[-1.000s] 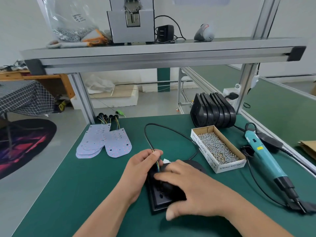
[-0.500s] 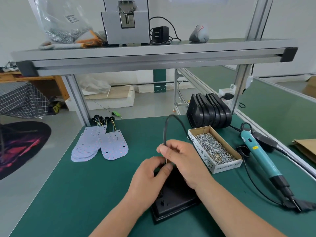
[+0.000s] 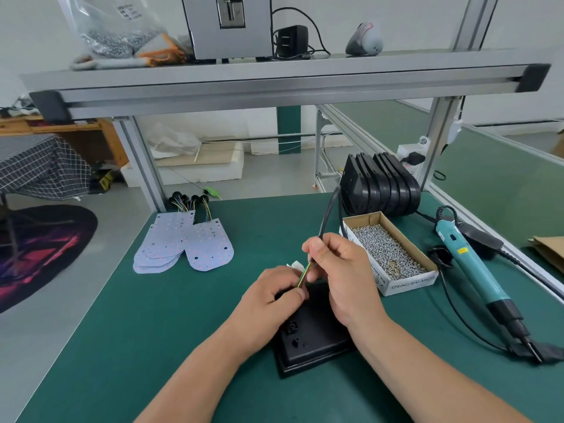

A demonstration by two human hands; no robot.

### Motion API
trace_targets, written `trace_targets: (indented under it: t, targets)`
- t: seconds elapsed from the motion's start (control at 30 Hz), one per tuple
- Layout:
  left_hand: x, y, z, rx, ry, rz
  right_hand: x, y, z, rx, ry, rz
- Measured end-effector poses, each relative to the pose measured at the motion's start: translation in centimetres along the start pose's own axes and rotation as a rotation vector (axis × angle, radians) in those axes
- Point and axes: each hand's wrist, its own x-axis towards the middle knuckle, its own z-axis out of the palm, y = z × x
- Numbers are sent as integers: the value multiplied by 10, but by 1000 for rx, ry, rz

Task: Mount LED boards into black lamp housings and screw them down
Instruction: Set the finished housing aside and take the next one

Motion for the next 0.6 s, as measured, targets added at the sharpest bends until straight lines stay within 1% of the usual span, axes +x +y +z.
trace_targets:
  t: [0.23,0.43,0.53,0.6]
  targets:
    - [-3,-4,-12,-35,-116,-34,-3,3,-4,33,61,27]
    - [-2,2,-15,5,-174,-57,-3,6,-4,29,61,37]
    - [-2,2,-15,2,-197,-49,-4,6,-4,26,61,41]
    - [-3,1,-17,-40,-206,-61,-4,4,-3,44,40,31]
